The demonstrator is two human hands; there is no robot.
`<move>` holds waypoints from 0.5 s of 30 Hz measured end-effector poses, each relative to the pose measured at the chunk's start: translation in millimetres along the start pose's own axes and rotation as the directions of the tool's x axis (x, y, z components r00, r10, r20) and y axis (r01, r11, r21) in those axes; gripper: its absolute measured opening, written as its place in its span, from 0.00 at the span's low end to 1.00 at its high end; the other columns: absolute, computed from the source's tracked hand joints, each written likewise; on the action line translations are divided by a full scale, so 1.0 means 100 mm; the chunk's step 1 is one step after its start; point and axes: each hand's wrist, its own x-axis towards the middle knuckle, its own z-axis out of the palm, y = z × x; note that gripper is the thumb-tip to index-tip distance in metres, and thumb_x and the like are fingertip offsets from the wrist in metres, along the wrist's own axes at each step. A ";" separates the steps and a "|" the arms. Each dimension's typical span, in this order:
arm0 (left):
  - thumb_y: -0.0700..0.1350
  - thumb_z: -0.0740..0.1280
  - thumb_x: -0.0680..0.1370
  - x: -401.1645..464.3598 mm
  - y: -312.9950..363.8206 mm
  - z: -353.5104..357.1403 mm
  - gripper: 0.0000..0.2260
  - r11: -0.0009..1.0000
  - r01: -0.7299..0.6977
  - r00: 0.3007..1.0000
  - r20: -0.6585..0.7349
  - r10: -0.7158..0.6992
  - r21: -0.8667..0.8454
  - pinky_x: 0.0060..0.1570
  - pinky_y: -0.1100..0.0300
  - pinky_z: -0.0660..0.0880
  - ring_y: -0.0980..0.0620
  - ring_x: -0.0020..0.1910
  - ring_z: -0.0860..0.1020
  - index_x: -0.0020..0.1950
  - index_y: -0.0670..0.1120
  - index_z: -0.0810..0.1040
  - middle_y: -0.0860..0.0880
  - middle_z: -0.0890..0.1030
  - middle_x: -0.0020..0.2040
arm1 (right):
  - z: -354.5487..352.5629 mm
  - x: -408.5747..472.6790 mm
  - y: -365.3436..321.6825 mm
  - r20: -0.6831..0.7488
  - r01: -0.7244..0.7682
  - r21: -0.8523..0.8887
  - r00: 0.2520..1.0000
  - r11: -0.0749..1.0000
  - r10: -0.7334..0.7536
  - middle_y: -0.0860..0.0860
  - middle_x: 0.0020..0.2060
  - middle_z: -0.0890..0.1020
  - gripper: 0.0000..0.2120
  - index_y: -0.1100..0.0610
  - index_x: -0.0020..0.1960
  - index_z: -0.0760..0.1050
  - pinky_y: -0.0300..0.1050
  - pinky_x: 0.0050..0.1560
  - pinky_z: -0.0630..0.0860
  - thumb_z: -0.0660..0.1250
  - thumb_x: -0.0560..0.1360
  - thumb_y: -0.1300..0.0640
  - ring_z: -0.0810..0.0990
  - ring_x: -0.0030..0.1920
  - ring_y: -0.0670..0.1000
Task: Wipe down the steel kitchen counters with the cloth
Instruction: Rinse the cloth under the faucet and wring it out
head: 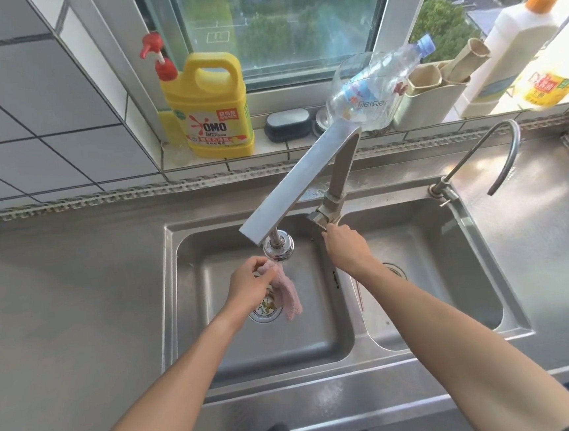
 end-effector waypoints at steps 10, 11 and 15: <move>0.44 0.71 0.78 0.01 0.22 0.19 0.08 1.000 -0.007 0.998 0.055 0.009 -0.028 0.33 0.70 0.77 0.45 0.51 0.84 0.56 0.50 0.83 0.47 0.86 0.53 | -0.01 -0.35 -0.06 0.224 -0.295 0.510 0.952 0.808 0.207 0.61 0.35 0.85 0.09 0.59 0.43 0.72 0.48 0.35 0.80 0.67 0.77 0.55 0.82 0.29 0.56; 0.44 0.71 0.78 0.01 0.22 0.20 0.07 0.999 -0.002 0.998 0.057 0.004 -0.037 0.32 0.71 0.76 0.46 0.49 0.84 0.56 0.51 0.83 0.46 0.86 0.53 | 0.00 -0.37 -0.07 0.270 -0.341 0.597 0.938 0.726 0.218 0.60 0.38 0.84 0.08 0.59 0.49 0.71 0.47 0.32 0.75 0.68 0.77 0.56 0.81 0.30 0.55; 0.45 0.72 0.78 0.02 0.23 0.21 0.04 0.994 0.023 0.998 0.063 -0.016 -0.111 0.37 0.63 0.81 0.50 0.48 0.86 0.51 0.53 0.83 0.48 0.87 0.49 | 0.12 -0.44 -0.10 0.376 -0.307 0.600 0.923 0.739 0.078 0.57 0.55 0.83 0.18 0.63 0.65 0.76 0.47 0.50 0.79 0.70 0.77 0.58 0.84 0.49 0.52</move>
